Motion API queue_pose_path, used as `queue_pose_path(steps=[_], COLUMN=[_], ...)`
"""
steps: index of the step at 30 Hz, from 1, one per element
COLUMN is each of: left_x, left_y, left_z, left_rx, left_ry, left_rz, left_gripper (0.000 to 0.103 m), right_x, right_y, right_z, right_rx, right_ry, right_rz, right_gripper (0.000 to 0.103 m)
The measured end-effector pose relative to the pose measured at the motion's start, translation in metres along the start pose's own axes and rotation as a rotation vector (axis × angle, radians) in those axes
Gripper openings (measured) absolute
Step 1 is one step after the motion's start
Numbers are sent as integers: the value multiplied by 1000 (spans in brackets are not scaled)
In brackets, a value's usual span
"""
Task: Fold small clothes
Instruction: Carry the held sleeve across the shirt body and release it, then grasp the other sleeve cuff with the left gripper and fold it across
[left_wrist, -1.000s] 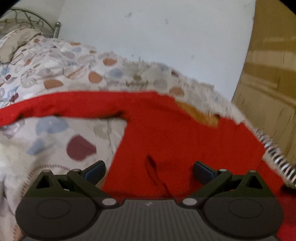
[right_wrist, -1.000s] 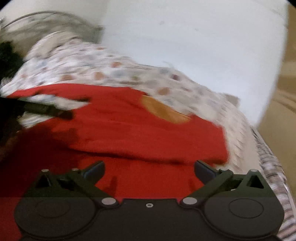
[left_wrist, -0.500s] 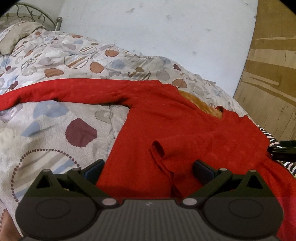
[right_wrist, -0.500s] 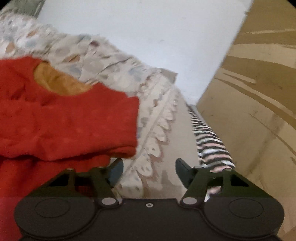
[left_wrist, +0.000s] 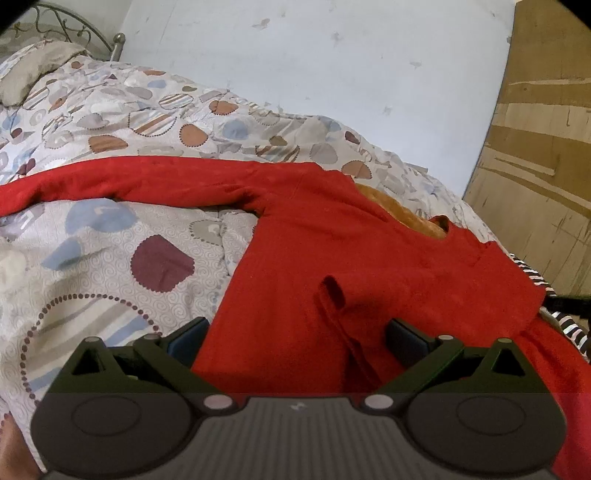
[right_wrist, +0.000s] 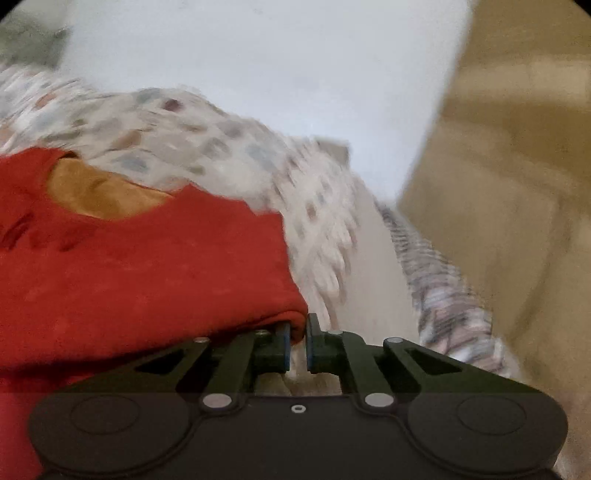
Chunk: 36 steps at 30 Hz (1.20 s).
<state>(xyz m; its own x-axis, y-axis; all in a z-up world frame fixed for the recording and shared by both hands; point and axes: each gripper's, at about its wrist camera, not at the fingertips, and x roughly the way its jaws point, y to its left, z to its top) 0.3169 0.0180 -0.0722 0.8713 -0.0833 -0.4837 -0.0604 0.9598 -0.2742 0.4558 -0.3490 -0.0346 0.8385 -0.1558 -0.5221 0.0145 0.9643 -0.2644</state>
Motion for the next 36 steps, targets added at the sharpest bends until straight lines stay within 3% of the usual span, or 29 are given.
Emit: queue_pose_path(steps=[4, 7, 9, 11, 13, 15, 19, 21, 25, 28, 36], left_x=[0, -2, -5, -12, -17, -26, -52, -62, -63, -71, -44], left_y=[1, 3, 12, 28, 46, 63, 96, 121, 190, 238, 311], left_z=[0, 0, -2, -4, -2, 7, 29, 38, 58, 71, 69], left_rx=[-4, -19, -68, -165, -280, -362, -408, -413, -492, -550, -771], left_ry=[-2, -10, -35, -78, -100, -83, -143, -163, -109, -132, -102], left_rz=[-3, -17, -58, -131, -194, -205, -113, -56, 11, 100, 59], left_gripper=[102, 102, 103, 103, 103, 103, 103, 103, 103, 103, 102], right_x=[4, -3, -13, -28, -45, -66, -107, -126, -154, -169, -182], right_y=[11, 10, 3, -2, -4, -5, 1, 7, 32, 62, 132], right_z=[-5, -4, -2, 0, 1, 1, -1, -3, -13, -20, -36], right_rx=[-34, -38, -3, 12, 5, 15, 59, 109, 204, 162, 99], right_ry=[16, 14, 18, 15, 7, 2, -19, -35, -31, -42, -61], right_rz=[-14, -4, -6, 9, 10, 42, 135, 186, 296, 315, 380], right_gripper=[6, 12, 24, 29, 43, 66, 85, 101, 102, 102, 103])
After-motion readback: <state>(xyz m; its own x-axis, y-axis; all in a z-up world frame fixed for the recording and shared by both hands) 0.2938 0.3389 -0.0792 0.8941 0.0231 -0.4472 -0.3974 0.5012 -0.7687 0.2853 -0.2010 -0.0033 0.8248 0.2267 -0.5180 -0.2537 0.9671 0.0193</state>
